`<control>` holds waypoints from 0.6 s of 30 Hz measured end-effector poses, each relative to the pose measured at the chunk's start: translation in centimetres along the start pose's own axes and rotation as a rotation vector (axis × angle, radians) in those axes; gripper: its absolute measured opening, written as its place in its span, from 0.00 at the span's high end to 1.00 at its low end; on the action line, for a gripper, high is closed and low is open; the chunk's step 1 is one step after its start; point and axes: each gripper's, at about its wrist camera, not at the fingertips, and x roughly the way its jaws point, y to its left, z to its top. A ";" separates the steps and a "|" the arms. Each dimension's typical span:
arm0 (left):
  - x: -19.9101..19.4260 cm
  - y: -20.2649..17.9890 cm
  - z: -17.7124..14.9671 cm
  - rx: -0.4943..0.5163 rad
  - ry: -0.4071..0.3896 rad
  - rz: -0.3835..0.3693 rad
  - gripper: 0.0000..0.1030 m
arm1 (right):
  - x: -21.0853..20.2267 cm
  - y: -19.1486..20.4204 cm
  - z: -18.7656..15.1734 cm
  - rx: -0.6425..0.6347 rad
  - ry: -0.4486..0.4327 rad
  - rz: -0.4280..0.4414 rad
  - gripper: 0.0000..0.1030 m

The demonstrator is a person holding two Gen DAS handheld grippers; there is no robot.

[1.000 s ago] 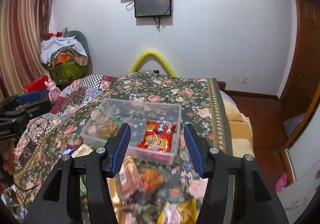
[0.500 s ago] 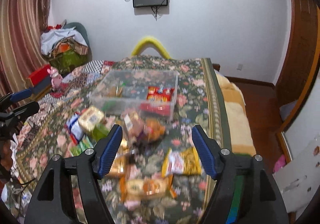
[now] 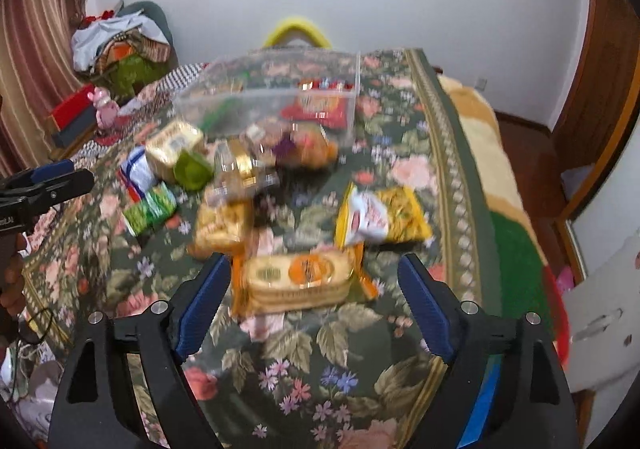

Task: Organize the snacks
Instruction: 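Grasp the green pea bag with the left tool while the right tool grasps the bread pack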

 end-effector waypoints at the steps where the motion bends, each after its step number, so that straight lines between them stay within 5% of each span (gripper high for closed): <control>1: 0.6 0.0 -0.2 0.005 0.015 0.006 0.07 | 0.3 -0.1 -0.1 0.003 0.009 0.003 0.17; 8: 3.7 -0.3 -1.4 0.013 0.086 0.001 0.07 | 1.7 -0.2 -0.7 0.004 0.036 0.026 0.00; 16: 6.9 -0.5 -0.9 0.044 0.135 0.028 0.16 | 3.8 0.4 -0.8 -0.041 0.085 0.031 0.00; 18: 7.6 -0.3 -0.9 0.038 0.153 0.028 0.25 | 4.2 0.2 -0.8 -0.030 0.101 0.039 0.00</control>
